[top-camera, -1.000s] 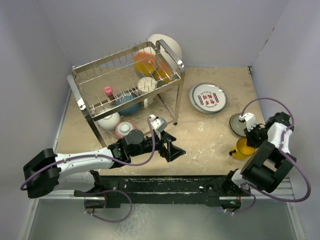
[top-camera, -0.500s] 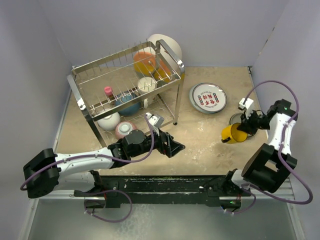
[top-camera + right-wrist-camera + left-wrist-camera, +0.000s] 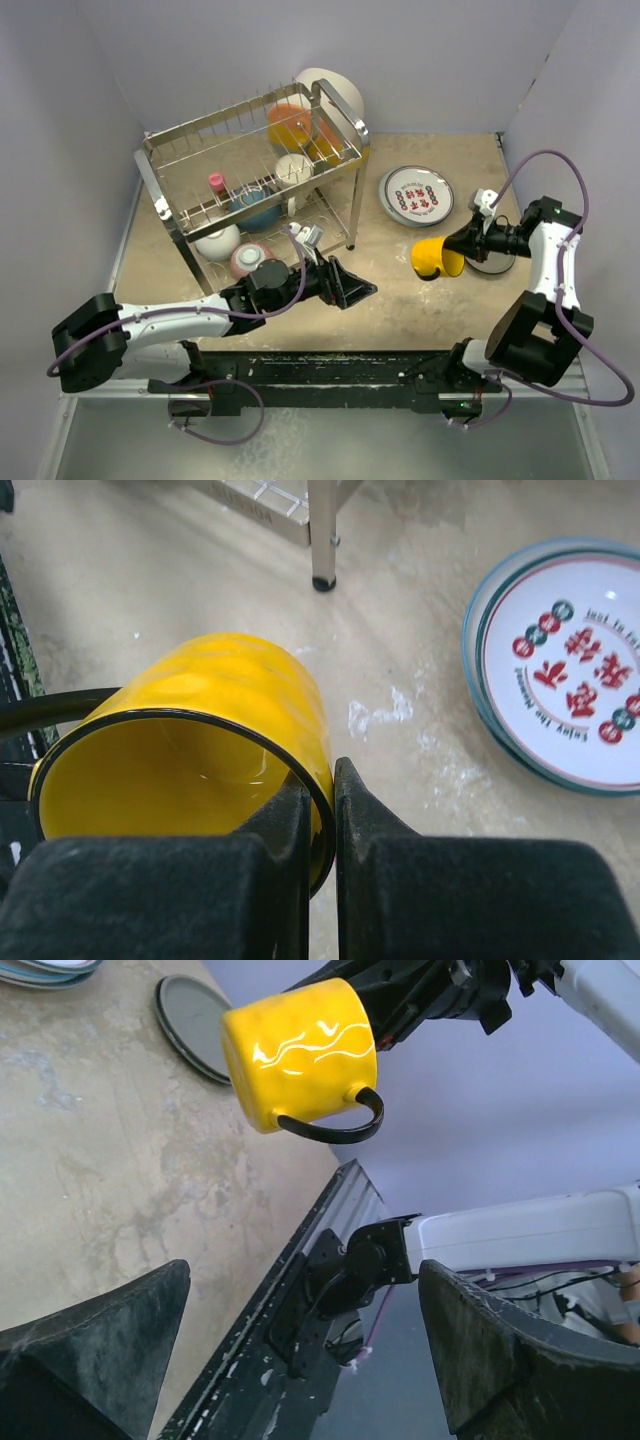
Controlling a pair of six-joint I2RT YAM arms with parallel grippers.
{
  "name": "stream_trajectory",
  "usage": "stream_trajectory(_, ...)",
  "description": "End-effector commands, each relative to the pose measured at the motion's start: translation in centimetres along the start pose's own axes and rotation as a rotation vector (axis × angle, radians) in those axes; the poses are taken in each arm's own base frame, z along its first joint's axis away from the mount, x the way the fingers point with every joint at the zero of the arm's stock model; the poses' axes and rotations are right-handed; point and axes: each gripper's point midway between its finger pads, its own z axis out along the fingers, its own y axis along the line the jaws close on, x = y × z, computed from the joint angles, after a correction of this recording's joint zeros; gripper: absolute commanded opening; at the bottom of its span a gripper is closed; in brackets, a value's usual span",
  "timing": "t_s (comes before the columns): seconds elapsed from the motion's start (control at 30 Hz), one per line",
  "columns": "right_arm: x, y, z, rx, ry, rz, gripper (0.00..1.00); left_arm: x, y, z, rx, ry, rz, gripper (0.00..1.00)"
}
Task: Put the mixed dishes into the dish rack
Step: Pick up the cup at the center of the board.
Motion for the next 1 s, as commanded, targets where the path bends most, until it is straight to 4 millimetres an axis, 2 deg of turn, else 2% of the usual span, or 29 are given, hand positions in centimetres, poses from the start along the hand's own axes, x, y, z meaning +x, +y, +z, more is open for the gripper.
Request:
stream_trajectory(0.0,-6.0,1.5,-0.2,0.003,-0.251,-0.106,0.00,-1.3,-3.1,0.6,0.110,-0.030,-0.142,0.97)
stream_trajectory(0.2,-9.0,2.5,-0.8,0.021,-0.368,-0.186,0.00,-1.8,-5.4,1.2,0.201,-0.055,-0.249,0.98)
stream_trajectory(0.37,-11.7,2.7,-1.2,-0.008,-0.513,-0.135,0.00,-2.7,-7.1,1.5,0.258,-0.113,-0.335,0.99)
stream_trajectory(0.5,-11.1,3.2,-0.3,-0.038,-0.521,-0.129,0.00,-3.1,-7.9,1.8,0.258,-0.156,-0.386,0.99)
stream_trajectory(0.67,-10.7,3.3,0.6,-0.064,-0.523,-0.130,0.00,-2.9,-7.7,2.9,0.260,-0.156,-0.529,0.99)
stream_trajectory(0.83,-10.3,3.3,0.8,-0.069,-0.523,-0.122,0.00,-1.8,-7.0,4.2,0.230,-0.147,-0.693,0.99)
stream_trajectory(0.97,-10.2,3.5,0.8,-0.065,-0.523,-0.138,0.00,-1.0,-7.6,5.6,0.218,-0.122,-0.817,0.99)
